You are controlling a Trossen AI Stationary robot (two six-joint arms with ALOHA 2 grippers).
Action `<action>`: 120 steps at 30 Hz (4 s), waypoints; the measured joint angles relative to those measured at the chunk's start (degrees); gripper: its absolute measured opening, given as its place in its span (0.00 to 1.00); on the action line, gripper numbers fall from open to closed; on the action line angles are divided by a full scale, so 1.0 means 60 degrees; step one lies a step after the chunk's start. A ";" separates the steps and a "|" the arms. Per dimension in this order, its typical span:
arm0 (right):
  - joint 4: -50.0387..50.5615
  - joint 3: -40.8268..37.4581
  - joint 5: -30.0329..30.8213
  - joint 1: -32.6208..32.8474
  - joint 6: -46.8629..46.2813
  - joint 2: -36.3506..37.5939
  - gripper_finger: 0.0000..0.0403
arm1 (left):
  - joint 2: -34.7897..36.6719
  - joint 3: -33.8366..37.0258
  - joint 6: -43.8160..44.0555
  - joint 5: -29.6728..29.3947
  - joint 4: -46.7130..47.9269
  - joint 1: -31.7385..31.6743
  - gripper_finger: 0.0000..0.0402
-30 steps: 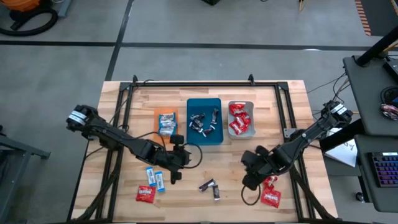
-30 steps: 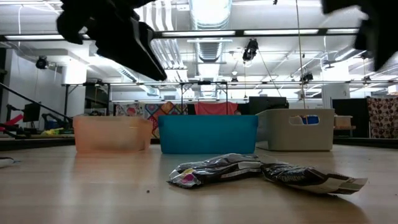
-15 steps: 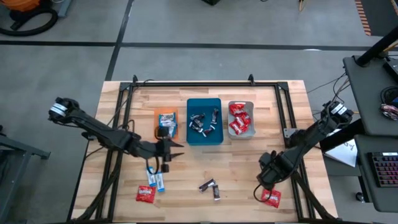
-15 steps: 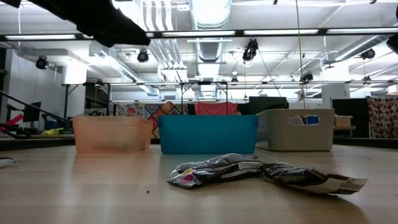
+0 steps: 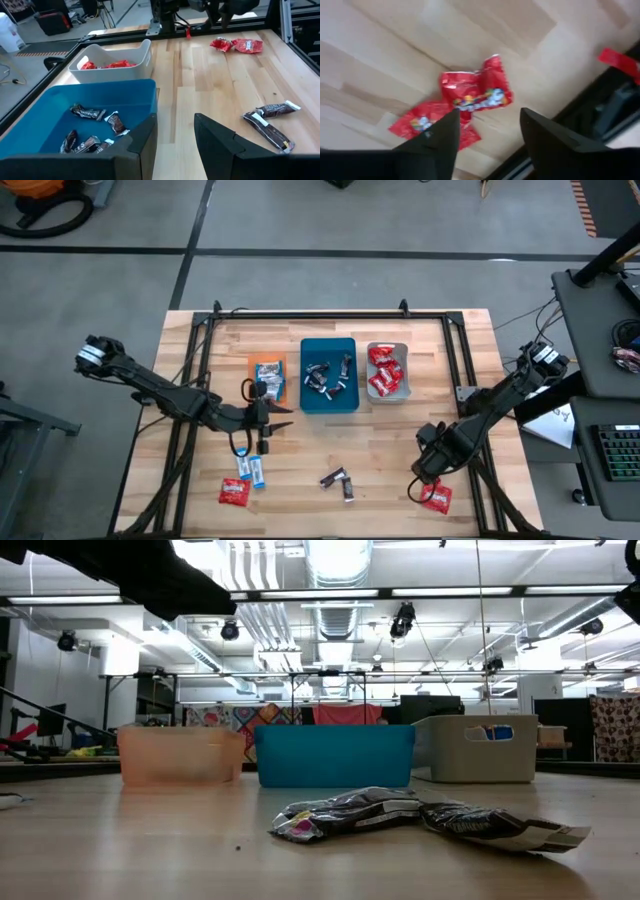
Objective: Sort candy
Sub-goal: Put the red candy into the gray bin, then put the white chocolate bar into the orange bin
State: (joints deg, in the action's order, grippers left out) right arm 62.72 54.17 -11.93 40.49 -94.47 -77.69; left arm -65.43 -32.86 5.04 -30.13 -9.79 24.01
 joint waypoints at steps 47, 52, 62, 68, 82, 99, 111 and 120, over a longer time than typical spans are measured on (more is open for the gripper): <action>-0.3010 -0.2274 0.1287 0.0009 -0.0906 0.0142 0.02 | -0.0312 -0.0018 0.0000 -0.0892 -0.0399 -0.0007 0.28; -0.3055 -0.1625 0.2987 -0.0523 0.0353 0.0720 0.02 | -0.0312 -0.0018 0.0000 -0.0892 -0.0479 -0.0007 0.28; -0.3156 -0.0335 0.8417 -0.2309 0.5760 0.1435 0.02 | -0.0312 -0.0018 0.0099 -0.0903 -0.0956 -0.0018 0.28; -0.3697 -0.0076 1.1242 -0.3774 0.7690 0.1435 0.02 | -0.0315 -0.0018 0.0286 -0.0911 -0.1643 -0.0018 0.28; -0.3724 -0.0639 1.1422 -0.7929 0.8512 0.0601 0.02 | -0.0316 -0.0018 0.0515 -0.0918 -0.1856 -0.0018 0.28; -0.3764 -0.0772 1.0960 -0.8103 0.8508 0.0228 0.32 | -0.0316 -0.0015 0.0907 -0.0918 -0.1860 -0.0018 0.28; -0.3813 -0.0681 1.0629 -0.6028 0.8511 0.1623 0.40 | -0.0316 -0.0382 0.3731 -0.0675 -0.1242 0.0527 0.28; -0.4637 -0.0681 1.0660 -0.4160 0.8637 0.1439 0.36 | -0.0408 -0.2218 0.7574 0.0080 0.4087 0.1693 0.27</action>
State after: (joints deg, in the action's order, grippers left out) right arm 34.90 50.09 52.03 15.53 -42.65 -69.06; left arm -67.88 -46.17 50.48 -29.65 14.73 34.17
